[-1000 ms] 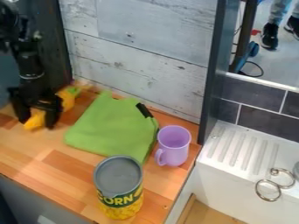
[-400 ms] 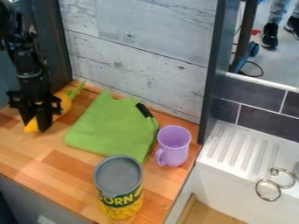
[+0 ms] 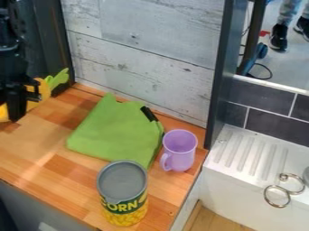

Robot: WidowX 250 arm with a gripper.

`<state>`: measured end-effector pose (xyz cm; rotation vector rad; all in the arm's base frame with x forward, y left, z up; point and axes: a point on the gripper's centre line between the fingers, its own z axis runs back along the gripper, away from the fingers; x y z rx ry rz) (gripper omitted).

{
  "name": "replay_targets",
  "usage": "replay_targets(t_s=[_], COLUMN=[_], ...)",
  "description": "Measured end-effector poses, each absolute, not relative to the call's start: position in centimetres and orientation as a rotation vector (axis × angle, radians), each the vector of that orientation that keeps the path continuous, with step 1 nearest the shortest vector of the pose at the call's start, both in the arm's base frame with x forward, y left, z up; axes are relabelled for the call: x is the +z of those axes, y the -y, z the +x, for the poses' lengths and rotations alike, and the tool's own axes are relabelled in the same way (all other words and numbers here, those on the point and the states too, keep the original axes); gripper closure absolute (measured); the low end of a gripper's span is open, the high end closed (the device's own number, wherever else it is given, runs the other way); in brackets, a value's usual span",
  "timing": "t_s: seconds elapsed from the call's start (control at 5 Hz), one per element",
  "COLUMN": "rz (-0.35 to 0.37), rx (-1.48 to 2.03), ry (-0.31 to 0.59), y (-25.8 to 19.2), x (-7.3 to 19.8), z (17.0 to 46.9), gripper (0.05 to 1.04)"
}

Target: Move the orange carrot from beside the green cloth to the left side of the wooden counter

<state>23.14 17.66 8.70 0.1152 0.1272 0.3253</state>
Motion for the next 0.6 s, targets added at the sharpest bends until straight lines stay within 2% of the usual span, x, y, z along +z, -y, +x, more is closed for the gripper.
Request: replay_targets(t_s=[0.2, 0.4, 0.6], rz=[0.153, 0.186, 0.191], rx=[0.442, 0.539, 0.624], ry=[-0.198, -0.255, -0.283], y=[-20.6, -22.5, -24.3], x=[8.8, 8.4, 6.8], z=[19.9, 18.1, 17.9], gripper=[0.732, 0.732, 0.732])
